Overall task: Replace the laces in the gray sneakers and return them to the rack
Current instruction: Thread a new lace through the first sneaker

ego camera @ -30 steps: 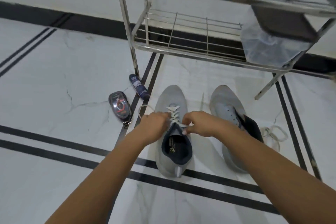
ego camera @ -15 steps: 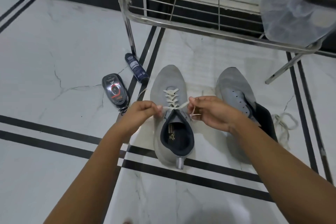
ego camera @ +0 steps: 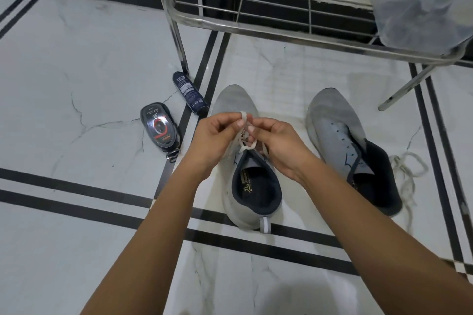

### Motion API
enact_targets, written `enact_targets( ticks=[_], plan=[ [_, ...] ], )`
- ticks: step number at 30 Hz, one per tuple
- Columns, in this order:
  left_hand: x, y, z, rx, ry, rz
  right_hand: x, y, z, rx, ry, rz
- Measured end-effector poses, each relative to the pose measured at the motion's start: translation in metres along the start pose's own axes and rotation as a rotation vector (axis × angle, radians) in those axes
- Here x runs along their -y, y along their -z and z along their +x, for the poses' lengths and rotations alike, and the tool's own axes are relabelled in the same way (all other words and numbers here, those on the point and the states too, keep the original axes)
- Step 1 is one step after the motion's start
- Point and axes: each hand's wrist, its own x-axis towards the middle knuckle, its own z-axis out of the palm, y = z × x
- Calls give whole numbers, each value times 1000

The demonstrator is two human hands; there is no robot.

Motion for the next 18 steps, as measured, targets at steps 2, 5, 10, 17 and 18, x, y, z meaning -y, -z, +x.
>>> enact_targets(
  ticks=[2, 5, 10, 17, 18],
  plan=[
    [0, 2, -1, -46, -37, 100, 3, -3, 0, 11, 22, -139],
    [-5, 6, 0, 23, -68, 200, 11, -4, -1, 118, 9, -257],
    [-16, 5, 12, 128, 66, 266, 13, -2, -1, 179, 9, -294],
    [-13, 9, 7, -93, 90, 72, 6, 3, 2, 157, -4, -75],
    [-7, 8, 3, -35, 130, 74, 6, 3, 2, 161, -3, -51]
  ],
)
